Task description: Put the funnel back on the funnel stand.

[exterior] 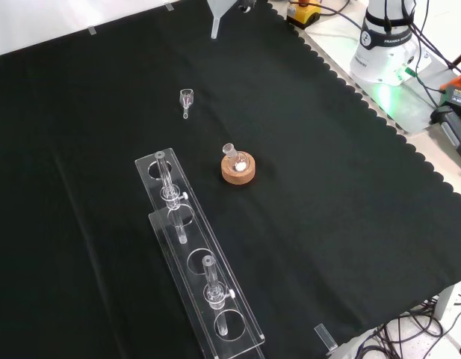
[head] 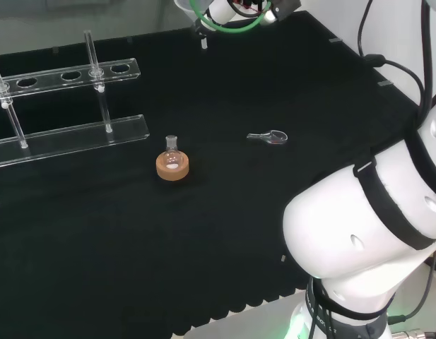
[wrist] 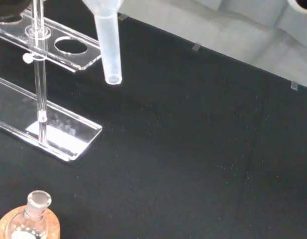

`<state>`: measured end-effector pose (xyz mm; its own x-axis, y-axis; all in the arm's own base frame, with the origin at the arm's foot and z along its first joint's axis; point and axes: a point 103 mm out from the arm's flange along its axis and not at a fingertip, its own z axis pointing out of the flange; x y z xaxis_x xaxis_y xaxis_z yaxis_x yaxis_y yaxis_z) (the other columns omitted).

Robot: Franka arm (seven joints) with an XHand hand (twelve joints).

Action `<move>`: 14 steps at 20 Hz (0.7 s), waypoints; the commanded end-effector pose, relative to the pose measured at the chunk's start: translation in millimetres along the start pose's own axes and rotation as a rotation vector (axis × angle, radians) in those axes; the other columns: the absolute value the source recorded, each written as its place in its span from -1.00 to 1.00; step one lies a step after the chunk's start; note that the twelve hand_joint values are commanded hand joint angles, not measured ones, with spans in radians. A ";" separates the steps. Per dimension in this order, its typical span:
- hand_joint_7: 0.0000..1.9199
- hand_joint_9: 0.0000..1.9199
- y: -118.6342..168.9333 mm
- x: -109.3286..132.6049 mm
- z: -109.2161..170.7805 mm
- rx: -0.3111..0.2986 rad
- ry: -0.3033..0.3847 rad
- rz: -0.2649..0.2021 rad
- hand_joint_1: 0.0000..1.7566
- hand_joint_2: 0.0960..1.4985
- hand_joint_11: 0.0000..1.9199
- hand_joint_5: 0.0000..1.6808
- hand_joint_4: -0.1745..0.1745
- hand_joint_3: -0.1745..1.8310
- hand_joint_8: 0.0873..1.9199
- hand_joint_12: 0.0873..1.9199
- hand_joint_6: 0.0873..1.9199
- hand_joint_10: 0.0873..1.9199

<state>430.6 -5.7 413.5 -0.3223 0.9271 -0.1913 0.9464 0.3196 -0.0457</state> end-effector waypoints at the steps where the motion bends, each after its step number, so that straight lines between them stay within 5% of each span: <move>1: 0.28 0.96 4.8 8.9 4.2 0.013 0.000 -0.006 -0.04 -0.06 1.00 0.09 -1.00 -0.73 0.27 -0.67 0.32 -0.70; 14: 0.29 0.96 53.9 60.9 34.4 -0.020 -0.029 -0.013 -0.04 -0.06 1.00 0.10 -1.00 -0.72 0.27 -0.66 0.32 -0.71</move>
<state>449.5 37.7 381.4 -0.3354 0.9160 -0.2202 0.9419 0.3306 -0.0592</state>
